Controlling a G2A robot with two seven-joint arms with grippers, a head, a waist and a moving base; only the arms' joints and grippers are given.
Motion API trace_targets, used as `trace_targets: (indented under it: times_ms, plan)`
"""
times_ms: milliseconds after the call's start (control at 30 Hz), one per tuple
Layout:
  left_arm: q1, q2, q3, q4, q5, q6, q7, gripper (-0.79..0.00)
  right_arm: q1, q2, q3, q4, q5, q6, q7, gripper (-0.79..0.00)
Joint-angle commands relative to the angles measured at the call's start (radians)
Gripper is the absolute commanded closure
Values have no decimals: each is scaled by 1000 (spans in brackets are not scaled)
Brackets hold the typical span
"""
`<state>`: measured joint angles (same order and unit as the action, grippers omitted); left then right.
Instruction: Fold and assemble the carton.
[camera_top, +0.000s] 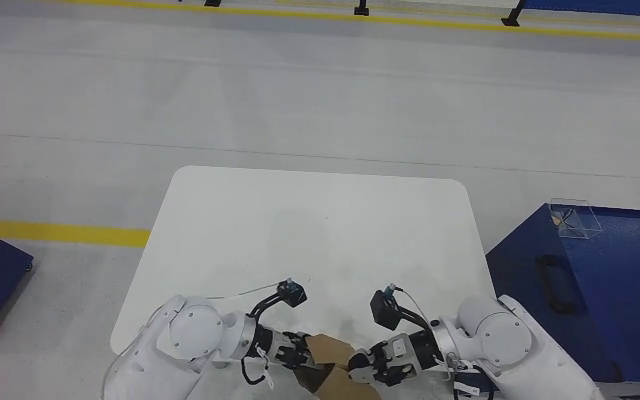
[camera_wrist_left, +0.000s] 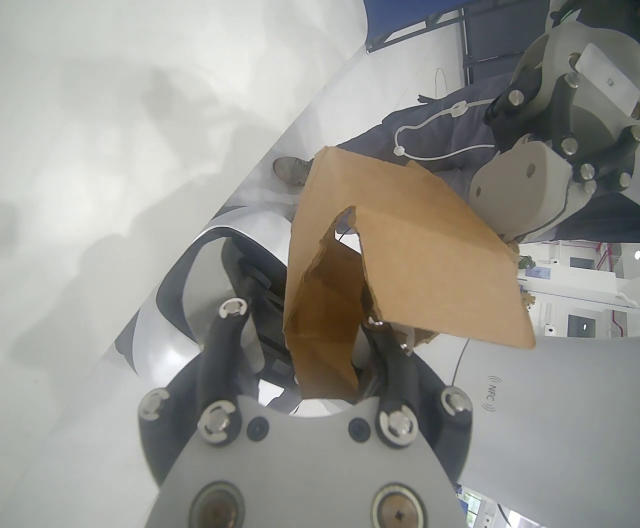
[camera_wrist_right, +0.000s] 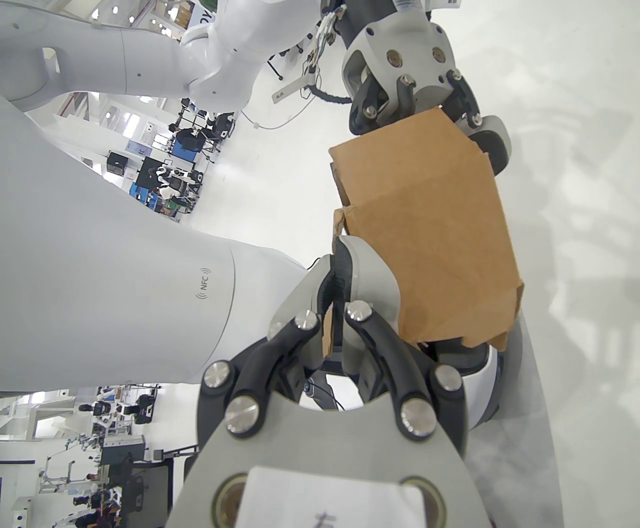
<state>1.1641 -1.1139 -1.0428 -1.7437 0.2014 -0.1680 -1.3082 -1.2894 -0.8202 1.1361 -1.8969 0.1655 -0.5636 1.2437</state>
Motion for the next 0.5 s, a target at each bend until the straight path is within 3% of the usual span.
trace_targets:
  times_ms: [0,33,67,100,333,367,400,467]
  plan:
    - [-2,1,9,2,0,-5,-1,-259,2,0,-4,-1,0,2,-1,0]
    - [-3,2,11,3,-1,-6,-1,-200,3,0,-6,-1,-1,3,-1,0]
    - [-5,2,15,3,-4,-10,-3,-65,4,0,-8,-2,-2,4,-2,0]
    - [-6,3,17,5,-8,-13,-5,0,5,0,-10,-2,-3,4,-4,0]
    - [-6,10,16,-3,-26,-28,-9,0,9,0,-14,8,-6,15,-21,0]
    - [-2,12,12,-9,-29,-32,-8,0,9,0,-12,12,-2,20,-27,-55]
    - [2,15,6,-14,-35,-37,-5,0,9,0,-10,14,-1,25,-33,-785]
    - [12,19,-10,-22,-46,-37,0,0,6,1,-1,14,-5,25,-50,-785]
